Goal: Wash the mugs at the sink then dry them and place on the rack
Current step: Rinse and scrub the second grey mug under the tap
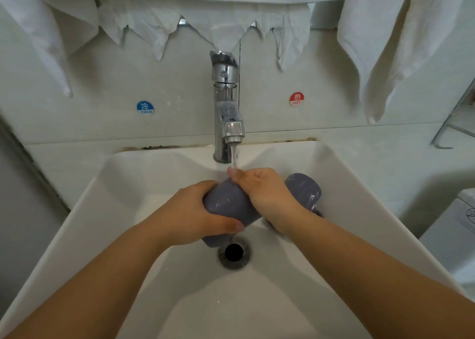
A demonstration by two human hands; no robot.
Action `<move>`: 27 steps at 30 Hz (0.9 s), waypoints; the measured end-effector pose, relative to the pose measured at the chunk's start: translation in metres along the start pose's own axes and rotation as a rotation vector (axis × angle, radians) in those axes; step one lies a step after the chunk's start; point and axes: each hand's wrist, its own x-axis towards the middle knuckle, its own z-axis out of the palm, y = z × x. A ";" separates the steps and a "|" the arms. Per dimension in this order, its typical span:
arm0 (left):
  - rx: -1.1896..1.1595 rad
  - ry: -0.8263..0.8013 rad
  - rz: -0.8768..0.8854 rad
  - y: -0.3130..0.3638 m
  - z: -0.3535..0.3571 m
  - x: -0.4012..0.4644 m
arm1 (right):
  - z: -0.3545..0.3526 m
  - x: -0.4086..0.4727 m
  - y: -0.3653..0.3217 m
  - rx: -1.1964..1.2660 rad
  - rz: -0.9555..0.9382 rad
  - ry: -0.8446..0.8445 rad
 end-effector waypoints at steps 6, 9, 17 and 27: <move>0.127 0.095 0.033 -0.002 -0.010 -0.001 | -0.003 -0.003 0.002 0.000 0.032 -0.184; 0.176 0.077 0.079 0.005 -0.007 -0.004 | 0.002 0.000 -0.004 0.004 0.134 -0.050; -0.247 0.286 -0.127 -0.001 -0.017 0.003 | -0.009 0.000 0.000 0.158 0.033 -0.178; -0.494 -0.211 -0.188 -0.015 -0.022 0.000 | -0.004 -0.005 -0.002 0.062 0.031 -0.095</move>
